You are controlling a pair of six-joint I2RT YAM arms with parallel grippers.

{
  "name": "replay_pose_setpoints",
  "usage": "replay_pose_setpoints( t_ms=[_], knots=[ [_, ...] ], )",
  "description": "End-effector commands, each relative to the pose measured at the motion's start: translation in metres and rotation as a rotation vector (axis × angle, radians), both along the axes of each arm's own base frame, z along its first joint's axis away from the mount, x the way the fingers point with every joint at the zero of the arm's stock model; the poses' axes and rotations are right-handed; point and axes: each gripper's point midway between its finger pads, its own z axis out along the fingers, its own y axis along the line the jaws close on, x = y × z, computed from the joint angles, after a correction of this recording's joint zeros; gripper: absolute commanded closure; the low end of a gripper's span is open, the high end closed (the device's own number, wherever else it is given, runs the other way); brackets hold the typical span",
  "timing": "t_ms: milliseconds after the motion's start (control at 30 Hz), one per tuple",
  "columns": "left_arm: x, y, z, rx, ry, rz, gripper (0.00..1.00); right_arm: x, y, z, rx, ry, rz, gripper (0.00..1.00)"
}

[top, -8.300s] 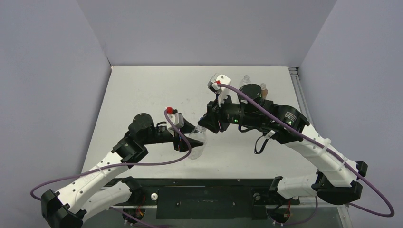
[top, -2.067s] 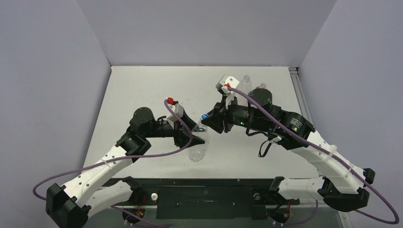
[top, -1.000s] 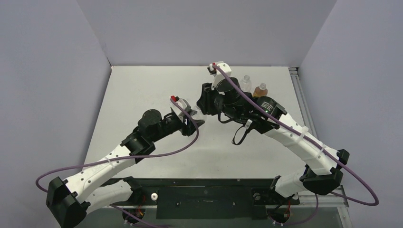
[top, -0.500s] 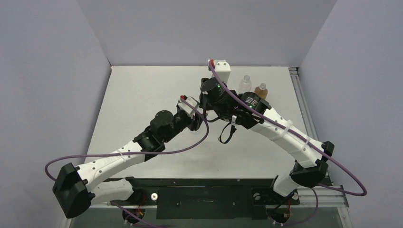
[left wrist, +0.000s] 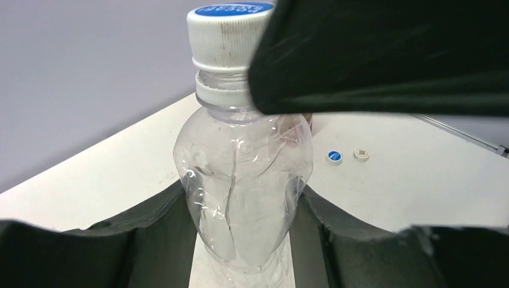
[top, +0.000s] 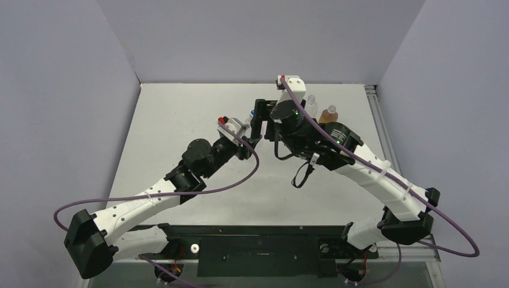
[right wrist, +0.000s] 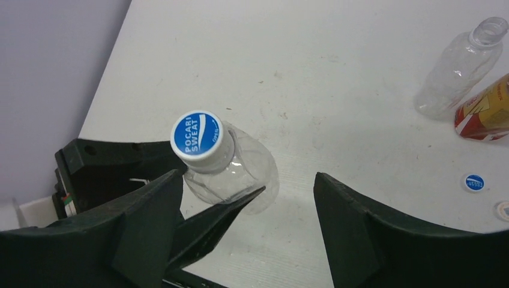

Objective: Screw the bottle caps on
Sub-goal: Screw the bottle cap onto the plastic bottle.

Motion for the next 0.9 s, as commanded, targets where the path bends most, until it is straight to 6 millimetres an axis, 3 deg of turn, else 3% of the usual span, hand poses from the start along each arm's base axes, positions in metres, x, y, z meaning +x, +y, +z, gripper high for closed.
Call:
replay_pose_setpoints(
  t_ms=[0,367,633,867],
  knots=[
    [-0.01,0.004,0.028,-0.09,-0.032,-0.07,1.0,-0.018,-0.013,0.043,0.115,-0.104,0.083,0.24],
    [-0.058,-0.007,0.022,-0.093,0.039,-0.405,1.0,-0.055,-0.021,0.069,0.211,-0.256,0.428,0.18],
    [-0.108,-0.014,0.035,-0.098,0.065,-0.674,1.0,-0.069,0.002,0.07,0.257,-0.261,0.646,0.17],
    [-0.116,-0.017,0.045,-0.113,0.063,-0.726,1.0,-0.068,0.024,0.072,0.328,-0.256,0.699,0.15]
  ],
)
